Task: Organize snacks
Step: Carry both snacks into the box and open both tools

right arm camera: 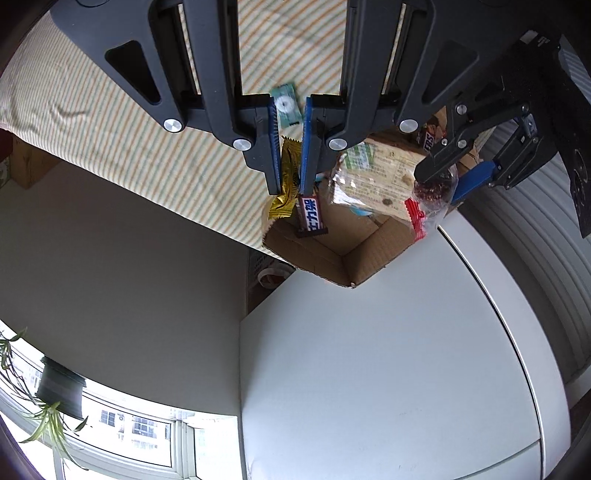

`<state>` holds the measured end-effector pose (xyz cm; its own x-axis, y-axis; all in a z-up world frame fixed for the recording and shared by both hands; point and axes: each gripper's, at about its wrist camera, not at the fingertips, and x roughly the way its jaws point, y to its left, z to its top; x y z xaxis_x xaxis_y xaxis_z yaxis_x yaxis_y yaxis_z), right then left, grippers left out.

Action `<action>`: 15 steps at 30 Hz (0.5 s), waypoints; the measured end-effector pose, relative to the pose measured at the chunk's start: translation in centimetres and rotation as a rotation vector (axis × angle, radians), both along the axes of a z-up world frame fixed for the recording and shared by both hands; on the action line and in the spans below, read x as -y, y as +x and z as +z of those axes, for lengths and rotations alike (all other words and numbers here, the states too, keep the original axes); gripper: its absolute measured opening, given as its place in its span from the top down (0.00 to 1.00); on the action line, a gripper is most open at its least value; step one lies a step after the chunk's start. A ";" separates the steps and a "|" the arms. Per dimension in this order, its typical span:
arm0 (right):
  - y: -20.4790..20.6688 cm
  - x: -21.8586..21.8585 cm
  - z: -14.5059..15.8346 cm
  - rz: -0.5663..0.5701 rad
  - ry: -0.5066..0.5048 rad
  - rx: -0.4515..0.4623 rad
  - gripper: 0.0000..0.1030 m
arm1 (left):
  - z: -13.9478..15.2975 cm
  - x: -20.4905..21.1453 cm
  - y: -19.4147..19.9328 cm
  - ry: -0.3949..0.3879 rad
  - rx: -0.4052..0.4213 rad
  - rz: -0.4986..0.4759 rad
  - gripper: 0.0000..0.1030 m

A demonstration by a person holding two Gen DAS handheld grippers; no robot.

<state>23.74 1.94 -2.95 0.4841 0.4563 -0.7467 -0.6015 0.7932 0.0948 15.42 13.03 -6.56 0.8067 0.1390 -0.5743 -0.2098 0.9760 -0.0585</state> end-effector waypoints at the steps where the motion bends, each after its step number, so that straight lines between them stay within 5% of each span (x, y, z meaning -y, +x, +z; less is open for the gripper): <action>1: 0.2 -0.7 -0.1 0.005 0.006 -0.003 0.90 | -0.1 -0.4 0.0 -0.002 -0.003 0.009 0.62; 8: 1.3 -4.8 -1.1 0.042 0.011 -0.024 0.90 | -0.2 -2.9 -0.3 -0.037 0.005 0.046 0.60; 9: 1.4 -5.0 -1.3 0.047 0.012 -0.029 0.83 | -0.3 -3.1 -0.4 -0.039 0.001 0.050 0.60; 12: 1.6 -5.1 -1.2 0.030 0.032 -0.017 0.34 | -0.5 -3.5 -0.5 -0.043 -0.007 0.059 0.37; 15: 1.6 -4.6 -0.8 0.009 0.055 0.008 0.30 | -0.3 -3.5 -0.6 -0.040 0.001 0.069 0.30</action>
<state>25.36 6.56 -3.77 0.4860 0.5007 -0.7163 -0.6094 0.7816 0.1329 14.81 16.53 -6.84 0.7966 0.1715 -0.5797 -0.2765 0.9561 -0.0971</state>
